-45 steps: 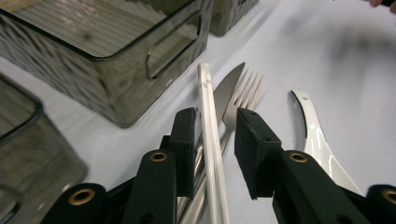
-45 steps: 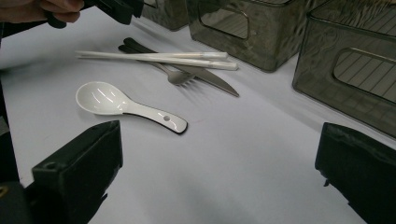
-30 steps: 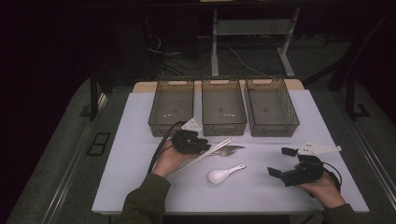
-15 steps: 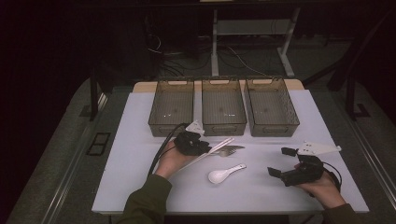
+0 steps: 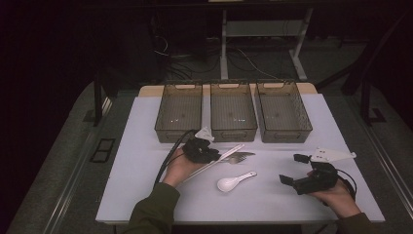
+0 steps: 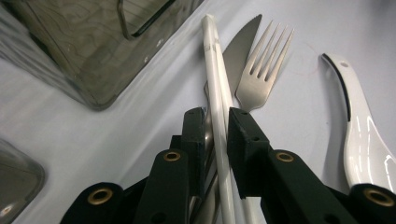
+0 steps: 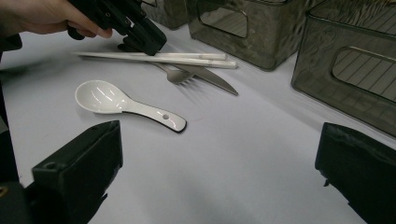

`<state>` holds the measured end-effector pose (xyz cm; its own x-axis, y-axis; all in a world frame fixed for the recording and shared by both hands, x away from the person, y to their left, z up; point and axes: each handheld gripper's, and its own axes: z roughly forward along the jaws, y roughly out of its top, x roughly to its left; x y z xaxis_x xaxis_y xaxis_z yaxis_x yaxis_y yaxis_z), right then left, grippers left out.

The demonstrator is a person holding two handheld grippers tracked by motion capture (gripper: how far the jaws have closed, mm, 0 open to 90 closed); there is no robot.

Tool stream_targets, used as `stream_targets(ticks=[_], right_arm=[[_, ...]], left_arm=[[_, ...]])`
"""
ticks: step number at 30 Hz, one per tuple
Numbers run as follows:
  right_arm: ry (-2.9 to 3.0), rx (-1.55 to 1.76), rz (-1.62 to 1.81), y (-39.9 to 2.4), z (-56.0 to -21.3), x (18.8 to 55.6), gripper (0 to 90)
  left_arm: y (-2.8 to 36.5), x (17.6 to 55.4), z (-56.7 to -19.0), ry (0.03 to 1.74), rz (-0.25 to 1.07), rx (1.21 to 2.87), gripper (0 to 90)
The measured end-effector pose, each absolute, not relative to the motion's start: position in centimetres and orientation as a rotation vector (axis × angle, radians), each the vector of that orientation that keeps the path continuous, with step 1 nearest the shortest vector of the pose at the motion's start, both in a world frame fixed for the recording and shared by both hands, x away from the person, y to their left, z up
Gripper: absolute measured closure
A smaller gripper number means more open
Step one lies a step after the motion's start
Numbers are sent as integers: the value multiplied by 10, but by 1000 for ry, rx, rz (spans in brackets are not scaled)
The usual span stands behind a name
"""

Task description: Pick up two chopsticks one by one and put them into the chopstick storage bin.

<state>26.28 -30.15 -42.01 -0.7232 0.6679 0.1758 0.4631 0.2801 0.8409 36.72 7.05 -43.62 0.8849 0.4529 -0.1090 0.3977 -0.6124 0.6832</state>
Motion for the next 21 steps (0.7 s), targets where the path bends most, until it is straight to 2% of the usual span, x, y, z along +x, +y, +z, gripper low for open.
stream_targets(ticks=[11, 21], right_arm=[[2335, 1051, 1423, -301, -420, 263, 6], [2337, 1055, 1422, -301, -420, 263, 6]], left_arm=[[68, 366, -438, 604, 105, 2305, 743], [66, 366, -440, 600, 123, 2310, 696]])
